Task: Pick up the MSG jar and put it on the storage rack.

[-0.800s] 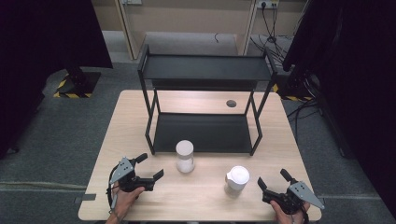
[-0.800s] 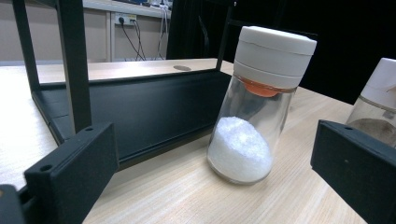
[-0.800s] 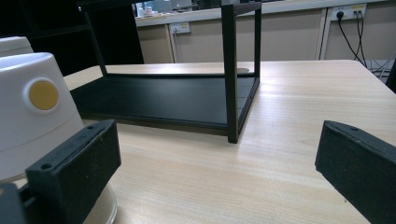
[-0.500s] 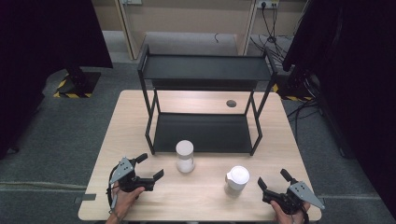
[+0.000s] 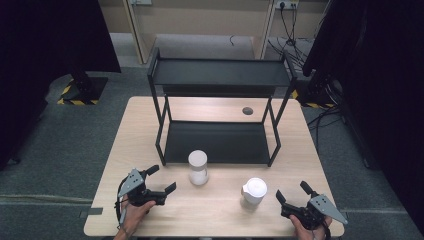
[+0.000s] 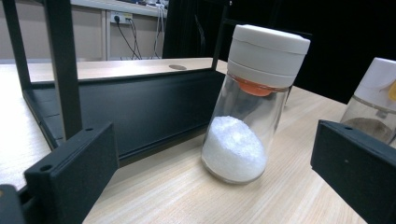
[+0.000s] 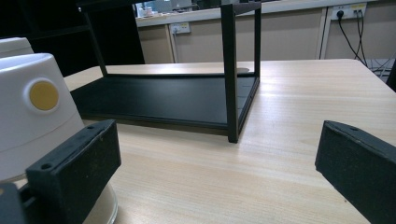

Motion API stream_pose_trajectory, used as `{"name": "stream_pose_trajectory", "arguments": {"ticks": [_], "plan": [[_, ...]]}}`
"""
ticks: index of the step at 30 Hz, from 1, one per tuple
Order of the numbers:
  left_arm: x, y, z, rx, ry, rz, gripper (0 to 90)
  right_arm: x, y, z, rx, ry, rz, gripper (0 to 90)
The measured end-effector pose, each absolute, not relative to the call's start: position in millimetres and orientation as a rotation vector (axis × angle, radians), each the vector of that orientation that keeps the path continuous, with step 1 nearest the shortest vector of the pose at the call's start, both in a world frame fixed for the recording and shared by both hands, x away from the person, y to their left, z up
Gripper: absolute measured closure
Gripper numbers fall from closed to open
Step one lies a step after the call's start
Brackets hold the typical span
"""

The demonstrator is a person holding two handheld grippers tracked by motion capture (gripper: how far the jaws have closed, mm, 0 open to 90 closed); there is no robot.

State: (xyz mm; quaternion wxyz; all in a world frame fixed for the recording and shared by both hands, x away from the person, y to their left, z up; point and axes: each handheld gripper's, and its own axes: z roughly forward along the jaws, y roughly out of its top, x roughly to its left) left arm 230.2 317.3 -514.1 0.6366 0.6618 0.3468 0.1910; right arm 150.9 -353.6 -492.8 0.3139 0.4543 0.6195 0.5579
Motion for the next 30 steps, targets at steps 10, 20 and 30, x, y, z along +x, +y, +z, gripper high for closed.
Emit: {"name": "stream_pose_trajectory", "arguments": {"ticks": [10, 20, 30], "plan": [[232, 315, -514, 1.506, 0.787, 0.41, 0.2, 151, -354, -493, 1.198, 1.633, 1.472, 0.4], [235, 308, -511, 1.517, 0.784, 0.404, 0.2, 151, -354, -494, 1.198, 1.626, 1.471, 0.4], [244, 294, -503, 1.531, 0.741, 0.4, 0.2, 151, -353, -494, 1.197, 1.625, 1.47, 0.4]]}}
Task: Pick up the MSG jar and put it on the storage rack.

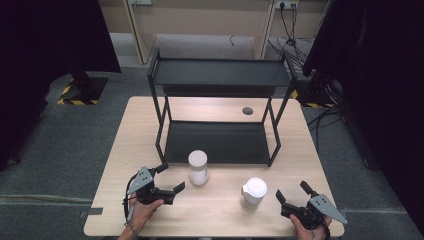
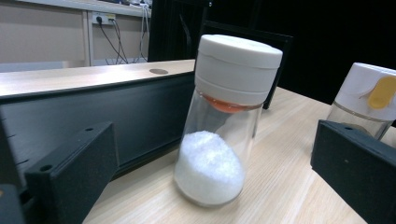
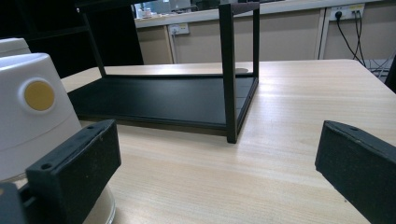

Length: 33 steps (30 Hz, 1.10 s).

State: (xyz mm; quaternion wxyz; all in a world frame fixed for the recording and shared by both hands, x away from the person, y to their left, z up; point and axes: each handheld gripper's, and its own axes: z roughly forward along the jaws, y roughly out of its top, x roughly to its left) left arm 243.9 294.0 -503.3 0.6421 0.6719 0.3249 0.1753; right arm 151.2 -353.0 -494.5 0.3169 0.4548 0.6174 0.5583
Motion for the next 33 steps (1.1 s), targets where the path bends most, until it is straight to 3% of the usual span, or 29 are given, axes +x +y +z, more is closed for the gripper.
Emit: {"name": "stream_pose_trajectory", "arguments": {"ticks": [25, 33], "plan": [[272, 248, -494, 1.607, 0.701, 0.389, 0.4, 152, -354, -495, 1.192, 1.632, 1.478, 0.4], [280, 239, -489, 1.636, 0.682, 0.411, 4.7, 152, -354, -495, 1.192, 1.635, 1.482, 0.5]]}}
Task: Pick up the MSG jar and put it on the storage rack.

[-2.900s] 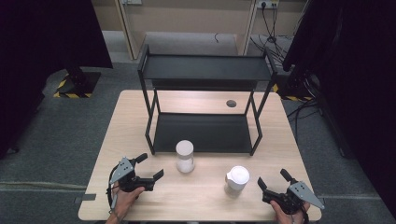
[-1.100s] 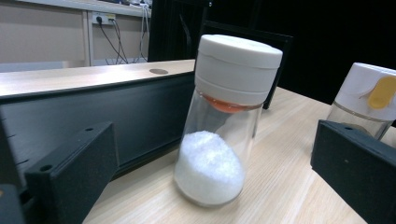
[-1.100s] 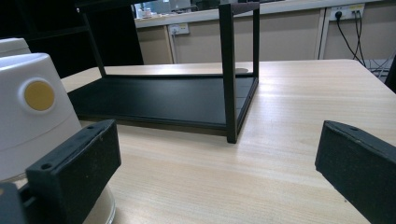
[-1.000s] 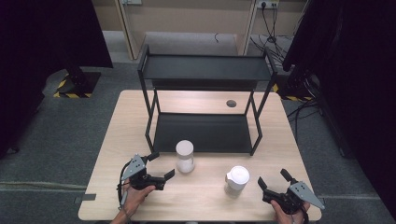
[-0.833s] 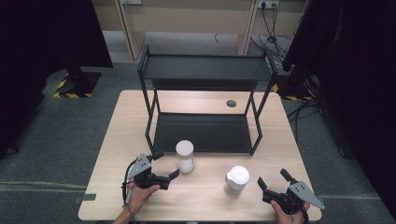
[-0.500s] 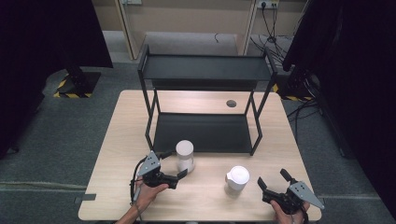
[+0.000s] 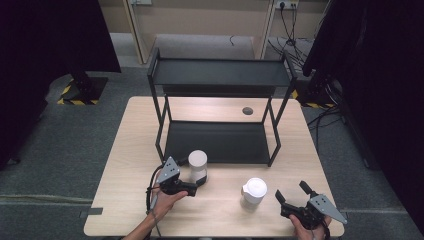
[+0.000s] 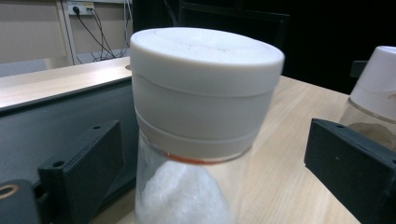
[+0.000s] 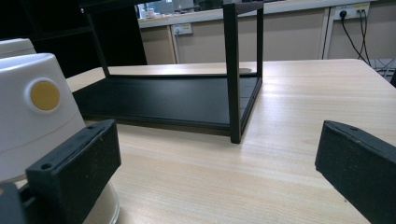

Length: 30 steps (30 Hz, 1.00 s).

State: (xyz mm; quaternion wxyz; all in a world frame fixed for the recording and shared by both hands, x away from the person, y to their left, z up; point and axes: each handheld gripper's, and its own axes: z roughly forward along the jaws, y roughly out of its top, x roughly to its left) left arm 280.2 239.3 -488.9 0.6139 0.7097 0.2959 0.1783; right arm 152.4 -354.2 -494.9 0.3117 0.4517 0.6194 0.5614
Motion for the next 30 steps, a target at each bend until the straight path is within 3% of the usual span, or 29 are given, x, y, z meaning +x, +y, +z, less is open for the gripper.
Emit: {"name": "stream_pose_trajectory", "arguments": {"ticks": [5, 19, 30], "plan": [[286, 237, -487, 1.649, 0.689, 0.412, 8.4, 153, -354, -495, 1.192, 1.636, 1.483, 0.4], [292, 232, -485, 1.676, 0.689, 0.426, 32.4, 153, -355, -495, 1.189, 1.64, 1.489, 0.5], [286, 228, -486, 1.68, 0.657, 0.491, 34.6, 153, -355, -495, 1.188, 1.643, 1.491, 0.5]]}}
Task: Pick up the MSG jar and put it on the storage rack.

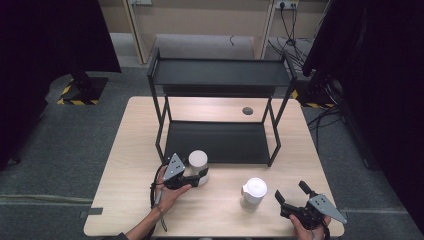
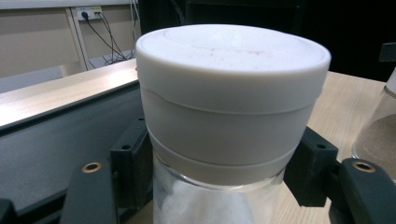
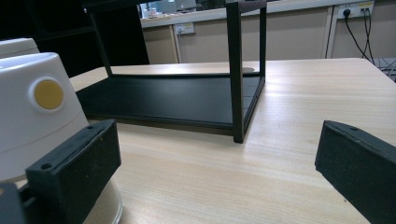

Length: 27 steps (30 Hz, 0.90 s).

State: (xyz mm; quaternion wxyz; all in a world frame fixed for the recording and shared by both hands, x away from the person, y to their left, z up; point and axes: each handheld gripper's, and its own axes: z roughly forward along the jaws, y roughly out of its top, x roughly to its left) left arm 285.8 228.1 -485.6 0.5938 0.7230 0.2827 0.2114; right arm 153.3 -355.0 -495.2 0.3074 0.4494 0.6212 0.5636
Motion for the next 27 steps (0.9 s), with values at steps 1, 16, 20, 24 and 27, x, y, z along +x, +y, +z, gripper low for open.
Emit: {"name": "stream_pose_trajectory", "arguments": {"ticks": [1, 16, 20, 24, 27], "plan": [[286, 229, -484, 1.671, 0.663, 0.48, 34.7, 153, -355, -495, 1.189, 1.643, 1.491, 0.5], [284, 231, -461, 1.665, 0.66, 0.459, 34.8, 153, -355, -495, 1.188, 1.642, 1.489, 0.5], [284, 232, -456, 1.661, 0.666, 0.45, 34.8, 153, -355, -495, 1.19, 1.64, 1.489, 0.4], [284, 234, -449, 1.661, 0.665, 0.444, 34.9, 153, -355, -495, 1.189, 1.641, 1.489, 0.4], [284, 235, -442, 1.658, 0.67, 0.433, 34.9, 153, -355, -495, 1.191, 1.641, 1.489, 0.4]]}}
